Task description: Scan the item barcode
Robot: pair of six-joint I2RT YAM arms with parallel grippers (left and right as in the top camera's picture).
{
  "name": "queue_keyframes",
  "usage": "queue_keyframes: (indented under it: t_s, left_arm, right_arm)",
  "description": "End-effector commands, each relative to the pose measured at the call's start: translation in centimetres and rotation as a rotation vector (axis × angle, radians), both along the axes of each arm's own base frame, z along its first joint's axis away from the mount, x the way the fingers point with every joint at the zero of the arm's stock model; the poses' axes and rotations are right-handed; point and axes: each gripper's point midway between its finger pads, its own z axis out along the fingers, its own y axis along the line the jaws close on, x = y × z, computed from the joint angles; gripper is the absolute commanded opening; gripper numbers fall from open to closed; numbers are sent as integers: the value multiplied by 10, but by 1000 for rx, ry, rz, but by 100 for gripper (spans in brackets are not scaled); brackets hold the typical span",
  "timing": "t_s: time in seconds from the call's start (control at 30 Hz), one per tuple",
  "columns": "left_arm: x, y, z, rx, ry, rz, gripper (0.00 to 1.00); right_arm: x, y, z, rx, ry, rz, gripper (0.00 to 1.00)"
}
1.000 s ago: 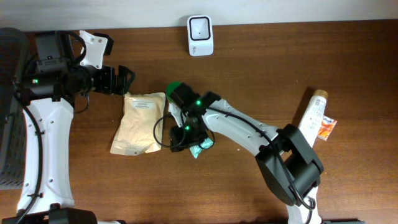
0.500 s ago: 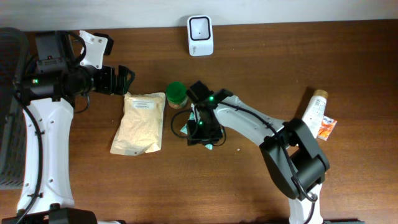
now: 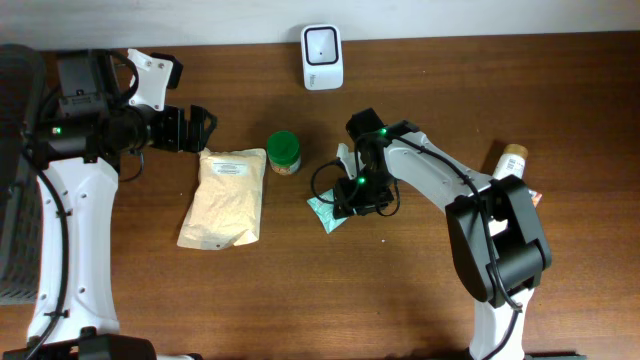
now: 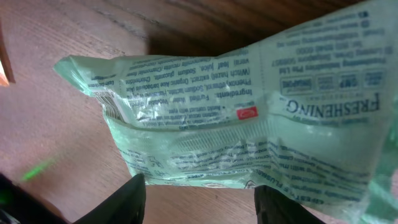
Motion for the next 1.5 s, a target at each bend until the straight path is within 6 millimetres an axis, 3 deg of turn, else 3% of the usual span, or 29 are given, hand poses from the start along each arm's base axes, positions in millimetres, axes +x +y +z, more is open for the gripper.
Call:
queue_keyframes:
  t_s: [0.0,0.13,0.27,0.37,0.53,0.8,0.97,1.13,1.23,1.37,1.47]
  left_arm:
    - [2,3,-1,10,-4,-5,99]
    - [2,3,-1,10,-4,-5,99]
    - [2,3,-1,10,-4,-5,99]
    - [2,3,-1,10,-4,-5,99]
    - [2,3,-1,10,-4,-5,99]
    - [2,3,-1,9,-3,-5,99]
    - [2,3,-1,10,-4,-5,99]
    - [2,3,-1,10,-4,-5,99]
    - [2,3,-1,10,-4,-5,99]
    - [2,3,-1,10,-4,-5,99]
    - [2,3,-1,10,-4,-5,99]
  right_arm:
    - [1,8,5,35,-19,73,50]
    - [9,-1,31,21,-63,198,50]
    - [45,-26,57,20,-150,169,59]
    - [61,-40,60,133,-173,138,64]
    - [63,-50,39,272,-115,133,64]
    - [58,-37,2,410,-9,113,64]
    - [53,-25,-3,504,44,86,62]
    - [34,-8,-17,511,113,108,54]
    - [33,-7,-19,505,131,92,39]
    - [33,-5,-17,517,135,88,12]
    - [33,5,-9,580,136,83,4]
